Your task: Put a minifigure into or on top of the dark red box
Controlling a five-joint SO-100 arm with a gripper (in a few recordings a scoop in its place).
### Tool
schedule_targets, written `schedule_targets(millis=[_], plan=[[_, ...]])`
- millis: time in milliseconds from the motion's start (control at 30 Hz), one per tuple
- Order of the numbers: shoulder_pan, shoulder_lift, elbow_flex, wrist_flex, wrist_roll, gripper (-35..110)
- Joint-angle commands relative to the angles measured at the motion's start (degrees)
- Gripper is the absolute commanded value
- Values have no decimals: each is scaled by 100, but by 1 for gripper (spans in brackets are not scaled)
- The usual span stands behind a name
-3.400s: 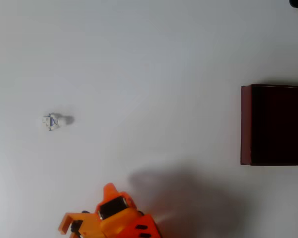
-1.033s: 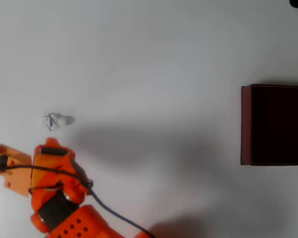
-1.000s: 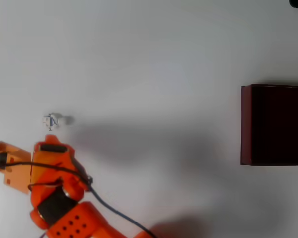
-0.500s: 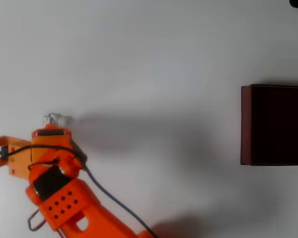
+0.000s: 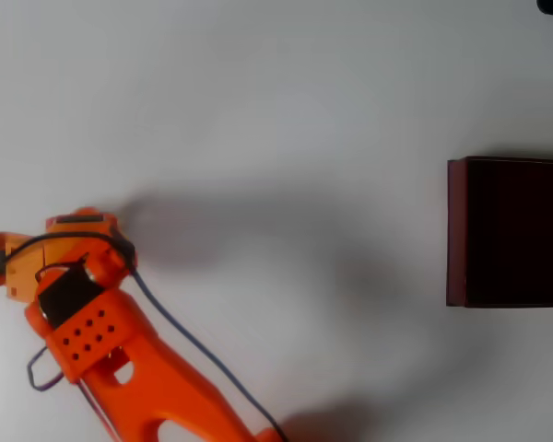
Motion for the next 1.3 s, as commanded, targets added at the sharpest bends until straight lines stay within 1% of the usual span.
schedule_targets(millis=[0,633,867,967,1267], plan=[[18,-9,-290,123,-9,15],[176,-457,-527,158,-176,15],[255,-712,-782,396,-255,15],[272,-932,-1099,694,-290,15],[299,-1143,-1204,729,-378,13]])
